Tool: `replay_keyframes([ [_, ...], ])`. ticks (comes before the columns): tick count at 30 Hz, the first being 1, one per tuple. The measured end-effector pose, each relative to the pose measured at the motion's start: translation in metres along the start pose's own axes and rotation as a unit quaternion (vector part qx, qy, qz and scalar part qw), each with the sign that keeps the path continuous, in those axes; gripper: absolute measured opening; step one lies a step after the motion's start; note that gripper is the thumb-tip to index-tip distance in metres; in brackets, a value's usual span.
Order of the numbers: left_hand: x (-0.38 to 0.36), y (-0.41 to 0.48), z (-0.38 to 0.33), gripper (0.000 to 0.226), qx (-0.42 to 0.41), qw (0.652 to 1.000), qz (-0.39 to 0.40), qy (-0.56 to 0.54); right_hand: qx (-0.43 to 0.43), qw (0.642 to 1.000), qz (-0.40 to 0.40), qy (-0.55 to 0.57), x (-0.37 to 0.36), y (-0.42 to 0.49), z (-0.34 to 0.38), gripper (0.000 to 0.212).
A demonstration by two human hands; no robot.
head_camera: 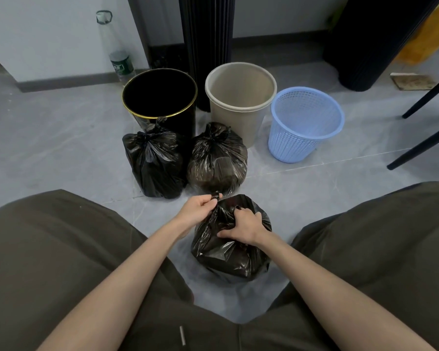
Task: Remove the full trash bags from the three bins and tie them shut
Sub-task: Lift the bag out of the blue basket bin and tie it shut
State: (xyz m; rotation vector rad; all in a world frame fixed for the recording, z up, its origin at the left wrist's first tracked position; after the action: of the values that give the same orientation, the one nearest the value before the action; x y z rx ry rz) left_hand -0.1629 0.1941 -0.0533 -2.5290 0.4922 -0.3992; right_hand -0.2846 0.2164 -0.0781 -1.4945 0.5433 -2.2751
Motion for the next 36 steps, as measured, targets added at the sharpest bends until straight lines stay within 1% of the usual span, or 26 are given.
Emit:
replay_keyframes([
  [1, 0.003, -0.001, -0.004, 0.029, -0.027, 0.997, -0.01, 0.074, 0.003, 1.0, 0.001, -0.005, 0.0, 0.0, 0.001, 0.065],
  [2, 0.005, -0.001, -0.01, 0.031, -0.068, 0.981, -0.022, 0.178, 0.005, 1.0, 0.0, -0.01, 0.001, 0.001, 0.003, 0.065],
  [3, 0.005, -0.002, -0.015, 0.034, -0.11, 0.948, -0.034, 0.295, 0.007, 1.0, -0.001, -0.014, 0.001, 0.001, 0.003, 0.065],
  [4, 0.004, -0.005, -0.02, 0.038, -0.14, 0.906, -0.045, 0.398, 0.007, 1.0, -0.002, -0.018, 0.001, 0.001, 0.003, 0.065],
  [5, 0.004, -0.008, -0.024, 0.04, -0.152, 0.865, -0.059, 0.475, 0.006, 1.0, -0.001, -0.023, 0.001, 0.002, 0.002, 0.064],
  [6, 0.005, -0.01, -0.027, 0.039, -0.153, 0.831, -0.07, 0.53, 0.003, 1.0, 0.001, -0.027, 0.0, 0.002, 0.001, 0.063],
  [8, 0.006, -0.012, -0.031, 0.033, -0.151, 0.775, -0.085, 0.608, 0.001, 0.999, 0.003, -0.032, 0.0, 0.003, -0.001, 0.062],
  [10, 0.008, -0.011, -0.036, 0.024, -0.145, 0.743, -0.097, 0.647, 0.003, 0.999, -0.001, -0.037, 0.001, 0.004, -0.002, 0.06],
  [12, 0.01, -0.012, -0.041, 0.022, -0.144, 0.731, -0.101, 0.66, 0.007, 0.999, -0.006, -0.051, 0.002, 0.004, -0.002, 0.057],
  [14, 0.011, -0.013, -0.042, 0.029, -0.152, 0.741, -0.092, 0.648, 0.009, 0.998, -0.008, -0.062, 0.002, 0.004, -0.003, 0.054],
  [15, 0.013, -0.012, -0.042, 0.032, -0.151, 0.759, -0.085, 0.627, 0.007, 0.998, -0.007, -0.064, 0.001, 0.004, -0.004, 0.054],
  [17, 0.02, -0.009, -0.044, 0.034, -0.137, 0.823, -0.069, 0.547, 0.0, 0.998, -0.007, -0.061, 0.001, 0.005, -0.008, 0.053],
  [20, 0.022, -0.003, -0.043, 0.028, -0.107, 0.932, -0.009, 0.346, -0.01, 0.999, -0.007, -0.048, 0.002, 0.005, -0.01, 0.053],
  [21, 0.019, -0.004, -0.042, 0.03, -0.089, 0.957, 0.02, 0.275, -0.012, 0.999, -0.007, -0.042, 0.002, 0.005, -0.01, 0.052],
  [22, 0.016, -0.005, -0.041, 0.033, -0.069, 0.973, 0.044, 0.216, -0.013, 0.999, -0.005, -0.037, 0.002, 0.005, -0.011, 0.052],
  [23, 0.013, -0.007, -0.038, 0.035, -0.047, 0.983, 0.059, 0.17, -0.014, 0.999, -0.001, -0.032, 0.001, 0.005, -0.011, 0.052],
  [25, 0.01, -0.007, -0.031, 0.031, -0.008, 0.994, 0.072, 0.08, -0.017, 0.999, 0.012, -0.025, -0.001, 0.006, -0.012, 0.052],
  [27, 0.007, -0.004, -0.026, 0.028, 0.003, 0.997, 0.072, 0.008, -0.024, 0.999, 0.021, 0.001, -0.003, 0.007, -0.013, 0.046],
  [29, 0.003, 0.0, -0.022, 0.034, -0.006, 0.997, 0.073, -0.028, -0.033, 0.997, 0.031, 0.068, -0.003, 0.007, -0.013, 0.033],
  [30, 0.001, 0.001, -0.021, 0.034, -0.012, 0.996, 0.073, -0.051, -0.038, 0.991, 0.036, 0.123, -0.003, 0.007, -0.014, 0.023],
  [31, -0.001, 0.002, -0.019, 0.033, -0.017, 0.994, 0.073, -0.083, -0.043, 0.98, 0.039, 0.193, -0.002, 0.007, -0.014, 0.015],
  [32, -0.004, 0.004, -0.017, 0.03, -0.021, 0.99, 0.071, -0.118, -0.049, 0.961, 0.033, 0.271, 0.001, 0.007, -0.014, 0.013],
  [34, -0.007, 0.008, -0.013, 0.027, -0.019, 0.983, 0.05, -0.176, -0.062, 0.908, 0.0, 0.415, 0.008, 0.006, -0.019, 0.019],
  [35, -0.008, 0.01, -0.011, 0.028, -0.018, 0.98, 0.036, -0.194, -0.071, 0.883, -0.021, 0.464, 0.013, 0.005, -0.023, 0.021],
  [36, -0.009, 0.012, -0.009, 0.028, -0.02, 0.98, 0.024, -0.198, -0.081, 0.865, -0.039, 0.493, 0.017, 0.004, -0.027, 0.024],
])
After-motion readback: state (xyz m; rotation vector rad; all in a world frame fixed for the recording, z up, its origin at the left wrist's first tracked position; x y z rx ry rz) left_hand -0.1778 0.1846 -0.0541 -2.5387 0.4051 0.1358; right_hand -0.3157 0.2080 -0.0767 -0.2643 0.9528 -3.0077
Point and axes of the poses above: each hand's wrist, its own y-axis towards the middle knuckle, its own x-axis out of the back of the hand, z = x × y, the point moved 9 cm from there along y, towards the middle knuckle, and after that the axes turned 1 degree about z, right-handed, at the moved point
